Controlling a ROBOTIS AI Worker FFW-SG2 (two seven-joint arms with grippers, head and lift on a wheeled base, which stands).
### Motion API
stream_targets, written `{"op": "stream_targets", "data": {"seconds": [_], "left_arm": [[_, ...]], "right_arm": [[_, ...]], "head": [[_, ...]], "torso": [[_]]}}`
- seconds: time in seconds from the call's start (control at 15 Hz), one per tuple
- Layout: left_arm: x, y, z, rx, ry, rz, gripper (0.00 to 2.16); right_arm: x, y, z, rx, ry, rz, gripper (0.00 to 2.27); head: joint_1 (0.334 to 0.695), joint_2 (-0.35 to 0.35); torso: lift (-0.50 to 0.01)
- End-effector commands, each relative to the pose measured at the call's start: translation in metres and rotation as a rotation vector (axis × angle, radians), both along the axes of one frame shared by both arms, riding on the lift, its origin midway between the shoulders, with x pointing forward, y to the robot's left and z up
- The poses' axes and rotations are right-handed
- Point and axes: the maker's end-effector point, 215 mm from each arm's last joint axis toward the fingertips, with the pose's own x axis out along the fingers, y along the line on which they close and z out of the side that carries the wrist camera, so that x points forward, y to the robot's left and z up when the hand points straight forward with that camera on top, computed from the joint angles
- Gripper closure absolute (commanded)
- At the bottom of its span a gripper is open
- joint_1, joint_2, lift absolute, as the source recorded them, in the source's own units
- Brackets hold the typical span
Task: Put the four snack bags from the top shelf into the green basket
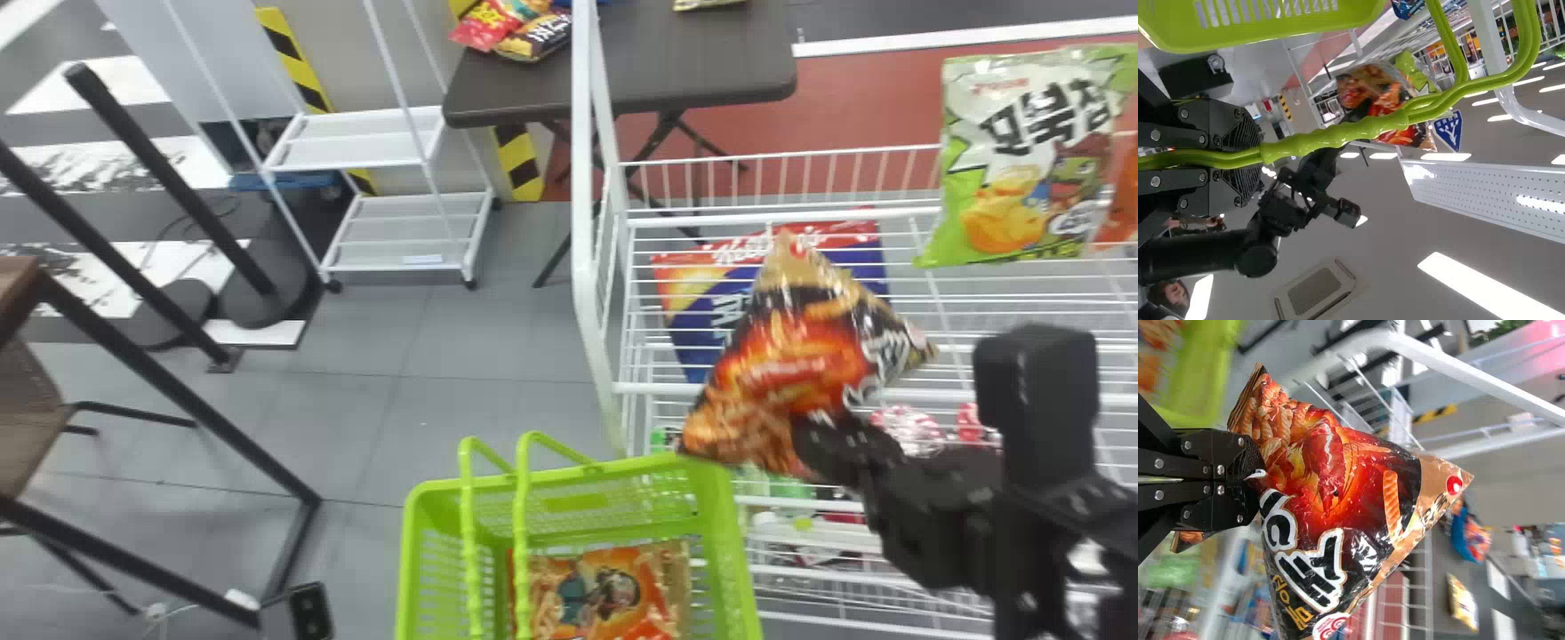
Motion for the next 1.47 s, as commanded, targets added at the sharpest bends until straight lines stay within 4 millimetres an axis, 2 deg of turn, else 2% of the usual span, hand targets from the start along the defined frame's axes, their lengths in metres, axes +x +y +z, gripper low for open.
{"op": "stream_targets", "data": {"seconds": [0.0, 0.13, 0.27, 0.53, 0.67, 0.73, 0.87, 0.93, 1.0, 1.07, 1.2, 1.4], "left_arm": [[-0.001, -0.001, 0.002, -0.008, -0.004, -0.007, 2.15], [-0.001, -0.002, 0.002, -0.008, -0.005, -0.011, 2.15], [-0.002, -0.004, 0.003, -0.009, -0.006, -0.014, 2.15], [-0.002, -0.007, 0.007, -0.007, -0.015, -0.025, 2.15], [-0.002, -0.009, 0.008, -0.007, -0.018, -0.033, 2.15], [-0.002, -0.011, 0.008, -0.010, -0.019, -0.036, 2.15], [-0.001, -0.010, 0.009, -0.008, -0.021, -0.036, 2.15], [-0.001, -0.009, 0.008, -0.007, -0.017, -0.034, 2.15], [-0.001, -0.007, 0.008, -0.005, -0.016, -0.030, 2.15], [0.000, -0.006, 0.008, -0.005, -0.018, -0.028, 2.15], [0.003, -0.006, 0.008, -0.006, -0.020, -0.026, 2.15], [0.007, -0.006, 0.007, -0.007, -0.026, -0.024, 2.15]], "right_arm": [[-0.047, 0.025, -0.009, 0.011, 0.110, 0.092, 2.25], [-0.085, 0.048, -0.023, 0.002, 0.223, 0.170, 2.25], [-0.100, 0.065, -0.032, -0.018, 0.262, 0.218, 2.25], [-0.103, 0.102, -0.075, -0.095, 0.299, 0.298, 2.23], [-0.088, 0.137, -0.083, -0.078, 0.252, 0.337, 2.23], [-0.085, 0.160, -0.084, -0.049, 0.245, 0.365, 2.15], [-0.092, 0.188, -0.085, -0.027, 0.267, 0.413, 1.94], [-0.099, 0.196, -0.083, -0.012, 0.283, 0.440, 1.33], [-0.109, 0.190, -0.091, -0.045, 0.317, 0.452, 0.37], [-0.118, 0.176, -0.100, -0.096, 0.362, 0.456, 0.00], [-0.116, 0.155, -0.091, -0.116, 0.378, 0.433, 0.02], [-0.097, 0.119, -0.065, -0.087, 0.351, 0.357, 0.06]], "head": [[0.695, 0.299], [0.695, 0.350], [0.695, 0.350], [0.695, 0.350], [0.695, 0.350], [0.695, 0.350], [0.695, 0.350], [0.695, 0.350], [0.695, 0.350], [0.695, 0.350], [0.695, 0.350], [0.695, 0.350]], "torso": [[0.000], [0.000], [0.000], [0.000], [0.000], [0.000], [0.000], [0.000], [0.000], [0.000], [0.000], [0.000]]}}
